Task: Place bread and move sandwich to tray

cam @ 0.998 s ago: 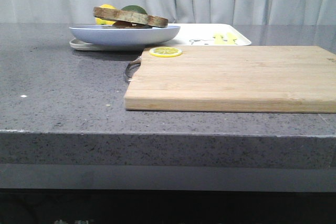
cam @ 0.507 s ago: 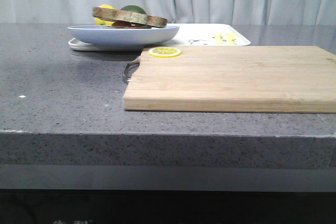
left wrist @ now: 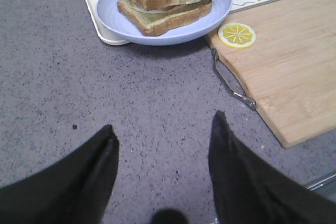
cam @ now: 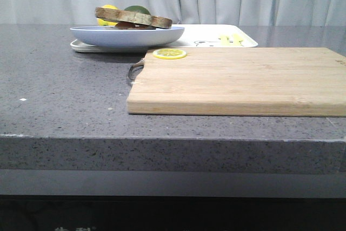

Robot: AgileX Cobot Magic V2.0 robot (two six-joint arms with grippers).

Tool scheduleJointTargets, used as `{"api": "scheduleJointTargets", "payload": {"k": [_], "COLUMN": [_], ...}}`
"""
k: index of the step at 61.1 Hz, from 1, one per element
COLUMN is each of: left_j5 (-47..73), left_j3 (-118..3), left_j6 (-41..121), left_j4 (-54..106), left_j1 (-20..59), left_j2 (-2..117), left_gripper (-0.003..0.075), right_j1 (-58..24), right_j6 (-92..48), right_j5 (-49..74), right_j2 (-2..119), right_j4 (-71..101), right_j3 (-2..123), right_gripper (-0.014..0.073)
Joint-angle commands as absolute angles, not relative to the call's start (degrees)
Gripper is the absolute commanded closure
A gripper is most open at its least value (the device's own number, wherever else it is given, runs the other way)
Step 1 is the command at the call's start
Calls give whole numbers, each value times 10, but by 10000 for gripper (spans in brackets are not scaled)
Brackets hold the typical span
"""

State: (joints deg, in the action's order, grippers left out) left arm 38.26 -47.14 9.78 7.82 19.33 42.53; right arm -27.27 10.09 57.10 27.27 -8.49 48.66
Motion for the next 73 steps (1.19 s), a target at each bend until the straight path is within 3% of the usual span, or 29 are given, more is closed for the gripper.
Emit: {"api": "scheduleJointTargets", "payload": {"k": [1, 8, 13, 26, 33, 59, 73], "left_j5": [338, 337, 338, 337, 340, 338, 306], "left_j3": [-458, -442, -441, -441, -441, -441, -367], "left_j6": [98, 98, 98, 98, 98, 98, 98], "left_j4": [81, 81, 81, 81, 81, 81, 81], "left_j1": [199, 199, 199, 199, 199, 199, 154], "left_j2": [384, 350, 343, 342, 342, 341, 226], "left_gripper": [333, 350, 444, 735, 738, 738, 738], "right_j1": [-270, -270, -270, -270, -270, -270, -270], "right_j6": [90, 90, 90, 90, 90, 90, 90], "right_j5": [537, 537, 537, 537, 537, 541, 542], "right_j2": [276, 276, 276, 276, 276, 276, 276], "right_j4": [-100, -100, -100, -100, -100, -106, -106], "right_j3": [503, 503, 503, 503, 503, 503, 503], "right_gripper": [117, 118, 171, 549, 717, 712, 712]}}
